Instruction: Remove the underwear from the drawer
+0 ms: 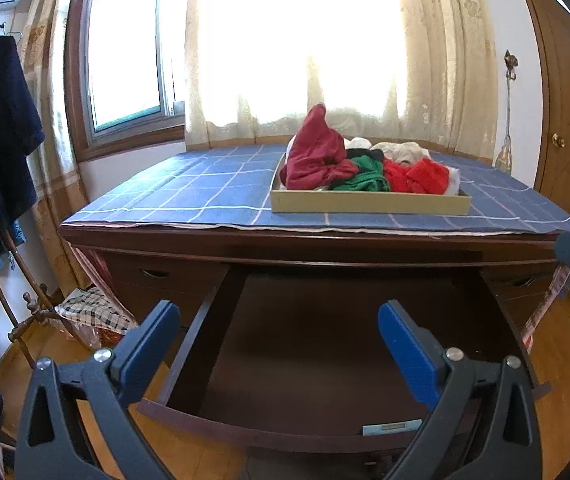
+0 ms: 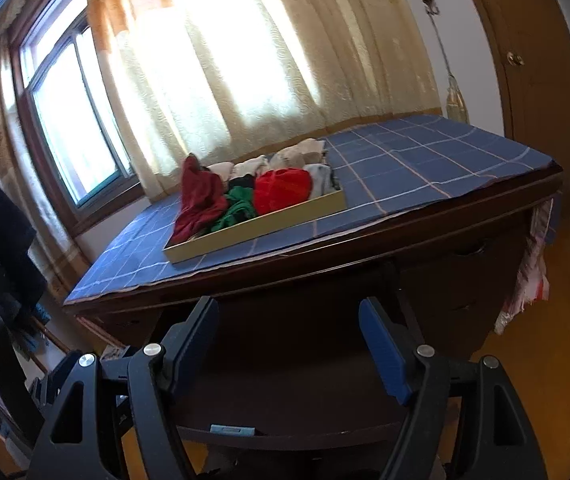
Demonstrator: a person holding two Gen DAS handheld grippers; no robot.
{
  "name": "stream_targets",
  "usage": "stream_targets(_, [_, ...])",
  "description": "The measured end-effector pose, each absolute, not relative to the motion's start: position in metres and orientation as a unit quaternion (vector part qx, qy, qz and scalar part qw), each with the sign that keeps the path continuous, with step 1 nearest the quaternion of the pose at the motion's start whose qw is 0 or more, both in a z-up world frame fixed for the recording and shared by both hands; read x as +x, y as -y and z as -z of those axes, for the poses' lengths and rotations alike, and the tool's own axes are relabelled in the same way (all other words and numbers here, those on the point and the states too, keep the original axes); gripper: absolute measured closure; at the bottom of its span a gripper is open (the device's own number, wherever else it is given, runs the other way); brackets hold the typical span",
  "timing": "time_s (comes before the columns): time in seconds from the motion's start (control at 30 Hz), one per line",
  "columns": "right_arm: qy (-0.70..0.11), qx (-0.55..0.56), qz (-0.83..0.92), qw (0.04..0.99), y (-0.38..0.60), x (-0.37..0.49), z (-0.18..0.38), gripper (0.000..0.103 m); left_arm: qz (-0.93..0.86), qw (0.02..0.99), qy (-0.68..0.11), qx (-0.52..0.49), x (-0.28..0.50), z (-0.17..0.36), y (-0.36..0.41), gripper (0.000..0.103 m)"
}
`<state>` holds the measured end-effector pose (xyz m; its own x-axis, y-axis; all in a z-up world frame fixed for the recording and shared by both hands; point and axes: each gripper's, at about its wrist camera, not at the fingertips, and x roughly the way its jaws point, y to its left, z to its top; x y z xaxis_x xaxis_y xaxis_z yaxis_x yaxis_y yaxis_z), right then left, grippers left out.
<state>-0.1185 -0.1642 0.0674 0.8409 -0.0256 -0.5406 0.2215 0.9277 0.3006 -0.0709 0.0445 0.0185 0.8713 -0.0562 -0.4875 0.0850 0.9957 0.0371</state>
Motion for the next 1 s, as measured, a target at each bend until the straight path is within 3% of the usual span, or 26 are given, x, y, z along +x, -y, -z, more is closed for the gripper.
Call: stream_targets(1.0, [-0.241, 0.142, 0.083, 0.957, 0.148, -0.136, -0.080, 0.028, 0.031, 0.976, -0.212, 0.043, -0.093, -0.032, -0.037, 0.000])
